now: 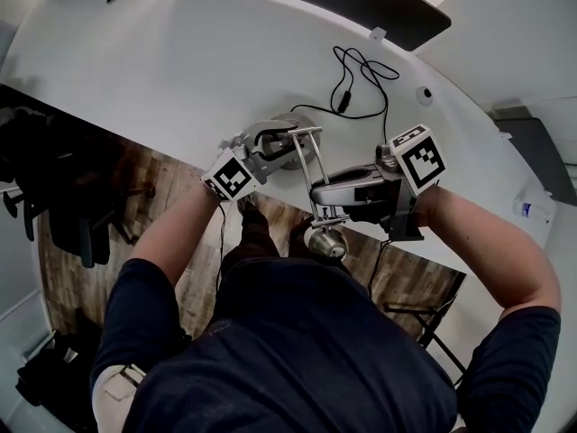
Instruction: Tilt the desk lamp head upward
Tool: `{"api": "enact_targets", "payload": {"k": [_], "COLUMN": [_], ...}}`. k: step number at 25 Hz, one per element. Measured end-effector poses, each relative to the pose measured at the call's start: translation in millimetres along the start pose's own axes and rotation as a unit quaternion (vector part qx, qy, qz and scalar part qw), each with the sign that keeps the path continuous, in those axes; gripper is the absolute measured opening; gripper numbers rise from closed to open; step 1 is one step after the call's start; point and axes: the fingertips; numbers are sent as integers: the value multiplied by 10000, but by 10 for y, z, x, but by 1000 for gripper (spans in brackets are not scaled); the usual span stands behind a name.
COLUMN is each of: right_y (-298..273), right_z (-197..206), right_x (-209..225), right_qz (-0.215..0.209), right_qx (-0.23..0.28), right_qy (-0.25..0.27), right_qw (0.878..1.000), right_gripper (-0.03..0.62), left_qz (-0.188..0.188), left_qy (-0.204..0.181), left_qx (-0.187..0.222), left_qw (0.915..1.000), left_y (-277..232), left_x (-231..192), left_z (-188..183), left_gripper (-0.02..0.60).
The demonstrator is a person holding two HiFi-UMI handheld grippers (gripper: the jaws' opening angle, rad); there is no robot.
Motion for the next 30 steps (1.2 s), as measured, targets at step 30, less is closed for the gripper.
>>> {"api": "enact_targets", "payload": {"k": [30], "right_y": [56], "right_z": [-132], "right_x": [-289], "right_qz": [-89], "right_qx": [-420], "right_qy": [-315], "right_qw": [9986], "right_gripper": [110], "left_qz": [-58], "left_qy": [-622], "left_qx": [-254], "left_qw": [9977], "left_y": [-2], "left_x": [168], "left_z": [-1], "left_gripper": [150]}}
Point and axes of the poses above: the fingertips, and each gripper's own axes: y backward along the fingers, x to its right, z out of its underside, and after that the axes turned 15 degrees about -z, right-handed
